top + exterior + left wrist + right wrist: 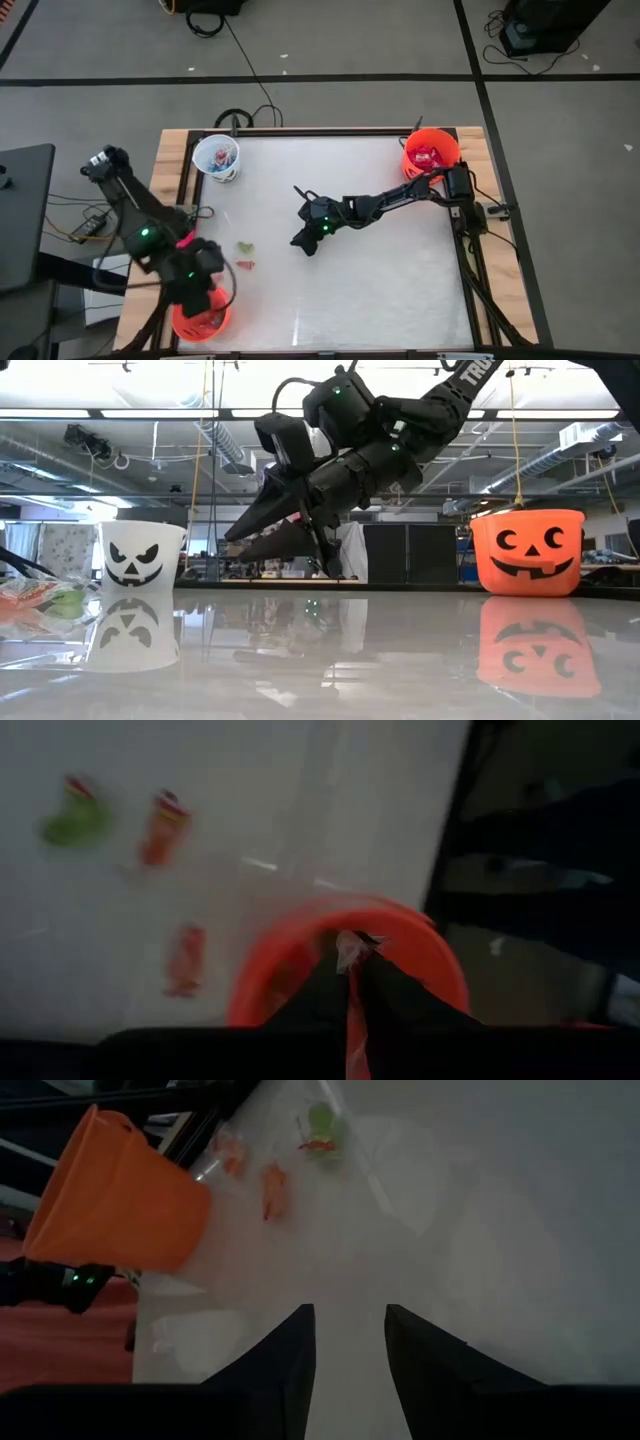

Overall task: Sort candy by brand, put in halloween buckets
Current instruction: Put the orange gummy into the bottom orange bucket

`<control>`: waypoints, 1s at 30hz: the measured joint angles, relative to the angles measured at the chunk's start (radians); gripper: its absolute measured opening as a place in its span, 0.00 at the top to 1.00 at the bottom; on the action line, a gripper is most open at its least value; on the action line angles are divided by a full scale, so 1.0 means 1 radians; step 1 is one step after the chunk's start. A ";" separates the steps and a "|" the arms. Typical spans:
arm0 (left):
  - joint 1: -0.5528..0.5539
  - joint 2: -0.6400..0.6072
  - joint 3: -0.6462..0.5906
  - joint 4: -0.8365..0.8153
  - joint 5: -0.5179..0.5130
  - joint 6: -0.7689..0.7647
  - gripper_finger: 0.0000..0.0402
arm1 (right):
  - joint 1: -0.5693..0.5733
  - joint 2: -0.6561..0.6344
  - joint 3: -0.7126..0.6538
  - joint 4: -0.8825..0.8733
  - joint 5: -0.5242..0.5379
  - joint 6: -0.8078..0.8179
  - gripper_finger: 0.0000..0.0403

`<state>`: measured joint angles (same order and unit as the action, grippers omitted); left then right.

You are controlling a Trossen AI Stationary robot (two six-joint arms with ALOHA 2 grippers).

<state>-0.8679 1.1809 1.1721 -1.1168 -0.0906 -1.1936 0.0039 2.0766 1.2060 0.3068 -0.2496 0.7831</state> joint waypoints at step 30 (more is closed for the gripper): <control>-0.221 0.311 -0.150 0.402 -0.085 -0.252 0.96 | -0.033 0.000 0.000 0.025 -0.034 0.008 0.67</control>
<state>-1.0885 1.4919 1.0225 -0.7149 -0.1753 -1.4461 -0.0296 2.0766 1.2060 0.3321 -0.2835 0.7910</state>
